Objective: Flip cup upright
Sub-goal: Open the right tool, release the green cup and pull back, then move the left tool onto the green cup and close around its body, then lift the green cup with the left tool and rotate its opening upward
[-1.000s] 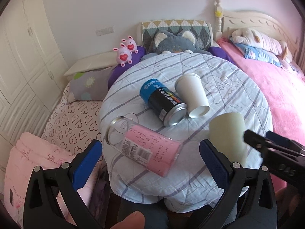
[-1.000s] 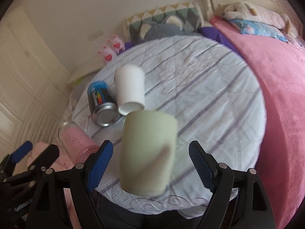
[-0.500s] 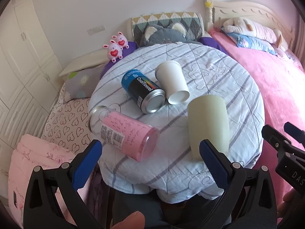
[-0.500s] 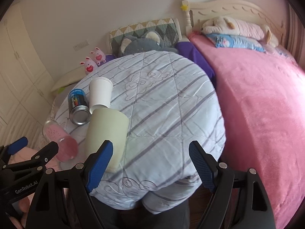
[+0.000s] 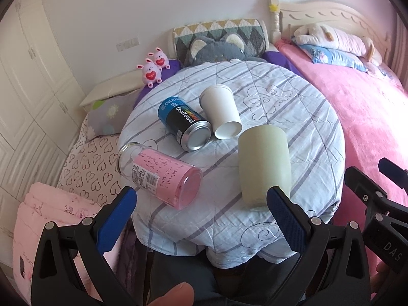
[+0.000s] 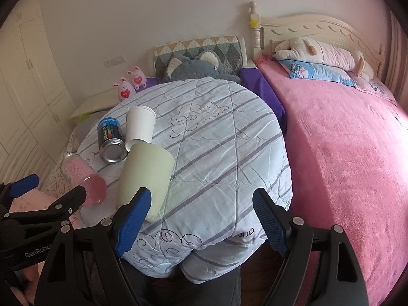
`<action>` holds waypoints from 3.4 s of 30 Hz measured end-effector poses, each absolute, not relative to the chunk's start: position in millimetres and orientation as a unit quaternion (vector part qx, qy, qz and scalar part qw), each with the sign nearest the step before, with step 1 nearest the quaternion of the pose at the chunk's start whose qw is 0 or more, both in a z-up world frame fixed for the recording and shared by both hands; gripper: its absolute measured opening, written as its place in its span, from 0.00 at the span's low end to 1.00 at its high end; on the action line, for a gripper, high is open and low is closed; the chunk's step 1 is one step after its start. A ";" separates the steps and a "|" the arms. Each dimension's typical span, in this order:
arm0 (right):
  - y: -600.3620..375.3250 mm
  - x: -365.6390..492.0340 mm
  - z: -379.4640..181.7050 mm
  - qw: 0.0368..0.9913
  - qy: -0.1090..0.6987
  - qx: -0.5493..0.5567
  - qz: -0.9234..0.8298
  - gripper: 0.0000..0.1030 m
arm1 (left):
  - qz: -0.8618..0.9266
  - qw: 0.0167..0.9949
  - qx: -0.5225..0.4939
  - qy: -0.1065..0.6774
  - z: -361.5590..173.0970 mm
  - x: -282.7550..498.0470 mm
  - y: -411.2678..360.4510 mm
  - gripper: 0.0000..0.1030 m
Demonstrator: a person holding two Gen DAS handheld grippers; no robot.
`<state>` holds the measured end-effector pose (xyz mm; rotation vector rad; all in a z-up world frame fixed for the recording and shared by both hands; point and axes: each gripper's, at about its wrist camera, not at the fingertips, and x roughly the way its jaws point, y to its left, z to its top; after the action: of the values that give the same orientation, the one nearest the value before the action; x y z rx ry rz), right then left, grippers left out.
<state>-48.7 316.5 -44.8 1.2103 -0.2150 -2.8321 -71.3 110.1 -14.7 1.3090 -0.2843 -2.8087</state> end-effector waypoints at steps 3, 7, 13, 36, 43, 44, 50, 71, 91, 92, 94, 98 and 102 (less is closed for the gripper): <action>318.8 -47.2 -42.8 0.029 -0.073 0.389 -0.918 0.81 | -0.903 0.016 0.418 -0.093 -13.4 -69.5 112.3 1.00; 321.2 -46.3 -41.9 0.031 -0.074 0.387 -0.919 0.81 | -0.904 0.017 0.417 -0.094 -12.6 -67.9 113.3 1.00; 321.6 -45.6 -41.1 0.037 -0.075 0.388 -0.918 0.81 | -0.904 0.022 0.416 -0.096 -9.8 -65.5 114.7 1.00; 372.7 -91.3 -68.5 0.009 -0.111 0.418 -0.902 0.81 | -0.852 -0.039 0.520 -0.045 -60.7 -143.3 159.6 1.00; 379.1 -111.8 -83.5 0.012 -0.116 0.435 -0.893 0.81 | -0.831 -0.033 0.555 -0.024 -82.1 -160.6 162.3 1.00; 379.2 -114.3 -85.3 0.013 -0.117 0.437 -0.892 0.81 | -0.829 -0.032 0.557 -0.021 -84.0 -162.3 162.8 1.00; 377.9 -123.9 -92.5 0.019 -0.115 0.447 -0.887 0.81 | -0.817 -0.026 0.577 0.004 -95.3 -175.6 160.5 0.93; 376.4 -113.3 -84.7 0.007 -0.115 0.439 -0.891 0.81 | -0.940 -0.044 0.338 -0.014 -53.4 -142.4 162.4 0.77; 362.5 -68.9 -95.6 -0.013 -0.087 0.452 -0.888 0.81 | -0.992 -0.015 0.126 -0.016 -116.4 -76.4 145.3 0.78; 361.5 -67.6 -94.5 -0.013 -0.087 0.451 -0.888 0.81 | -0.992 -0.016 0.127 -0.019 -117.8 -75.0 145.0 0.78; 358.5 -65.8 -92.5 -0.011 -0.085 0.448 -0.890 0.81 | -0.991 -0.016 0.134 -0.017 -122.5 -75.7 144.6 0.78; 354.4 -61.8 -91.3 -0.011 -0.081 0.447 -0.891 0.81 | -0.991 -0.010 0.129 -0.025 -126.1 -68.2 141.3 0.78; 350.3 -59.1 -89.1 -0.010 -0.082 0.444 -0.892 0.81 | -0.992 -0.017 0.121 -0.030 -121.2 -59.6 140.3 0.97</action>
<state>-59.1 350.3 -89.1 1.4030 -0.2606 -2.8201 -59.6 140.3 -121.2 0.3843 -0.0950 -3.1509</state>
